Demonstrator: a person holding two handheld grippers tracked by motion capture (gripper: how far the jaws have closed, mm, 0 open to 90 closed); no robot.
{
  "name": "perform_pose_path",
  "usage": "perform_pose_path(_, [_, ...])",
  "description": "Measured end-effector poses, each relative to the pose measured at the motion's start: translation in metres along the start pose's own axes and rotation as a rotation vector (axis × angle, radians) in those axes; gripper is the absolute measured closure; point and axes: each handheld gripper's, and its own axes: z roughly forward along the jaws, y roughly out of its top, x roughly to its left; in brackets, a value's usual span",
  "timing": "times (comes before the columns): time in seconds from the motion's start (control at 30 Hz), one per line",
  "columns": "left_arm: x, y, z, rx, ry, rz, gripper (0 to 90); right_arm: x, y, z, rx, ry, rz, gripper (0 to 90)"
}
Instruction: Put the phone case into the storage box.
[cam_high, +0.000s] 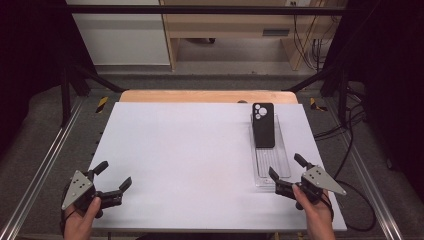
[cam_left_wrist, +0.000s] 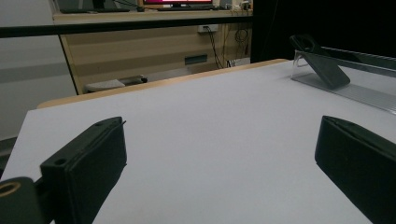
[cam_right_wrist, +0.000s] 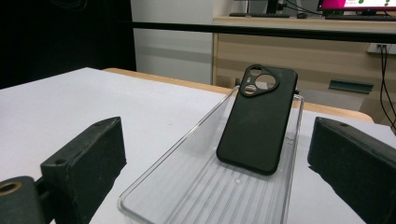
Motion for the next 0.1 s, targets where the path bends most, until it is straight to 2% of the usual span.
perform_pose_path(0.1, [-0.0013,0.0,0.0014,0.003,-0.005,0.004,2.3,0.0013,-0.0006,-0.0035,-0.004,-0.003,-0.004,4.5])
